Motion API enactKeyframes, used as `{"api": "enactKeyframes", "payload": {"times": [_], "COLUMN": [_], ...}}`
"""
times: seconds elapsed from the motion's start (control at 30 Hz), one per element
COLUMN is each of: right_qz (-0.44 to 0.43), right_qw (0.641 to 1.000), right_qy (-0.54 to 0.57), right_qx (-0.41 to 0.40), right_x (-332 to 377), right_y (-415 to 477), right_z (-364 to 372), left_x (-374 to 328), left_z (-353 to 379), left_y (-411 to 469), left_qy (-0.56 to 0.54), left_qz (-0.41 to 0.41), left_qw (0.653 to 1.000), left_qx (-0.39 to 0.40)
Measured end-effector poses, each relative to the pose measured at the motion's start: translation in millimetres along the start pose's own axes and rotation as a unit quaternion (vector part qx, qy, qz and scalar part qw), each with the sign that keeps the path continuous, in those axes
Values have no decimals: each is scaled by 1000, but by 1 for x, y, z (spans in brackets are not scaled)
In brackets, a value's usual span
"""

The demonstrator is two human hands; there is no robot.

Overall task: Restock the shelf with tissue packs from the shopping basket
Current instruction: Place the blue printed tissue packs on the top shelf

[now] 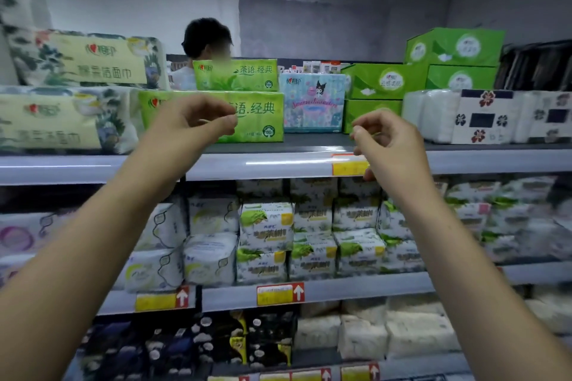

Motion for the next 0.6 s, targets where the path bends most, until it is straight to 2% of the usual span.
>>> {"api": "enactKeyframes", "payload": {"times": [0.23,0.4,0.6], "right_qz": [73,128,170], "right_qw": [997,989,983], "right_qy": [-23,-75,-63], "right_qx": [6,14,7], "right_x": [-8,-31,-58], "right_y": [-71,-108,-138], "right_z": [7,21,29], "left_x": [18,56,107], "left_z": [-4,1,16], "left_y": [-44,-70,-100], "left_qy": [-30,-38,-49], "left_qz": [-34,-88,-155], "left_qw": [998,993,983], "left_qx": [51,72,82]}}
Point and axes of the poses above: each hand's wrist, its own y-axis towards the middle knuckle, its own z-axis out of the palm, x = y × z, the point moved 9 cm from there along y, towards the middle knuckle, and after that the axes turned 9 degrees about y, right-handed, at the moved point
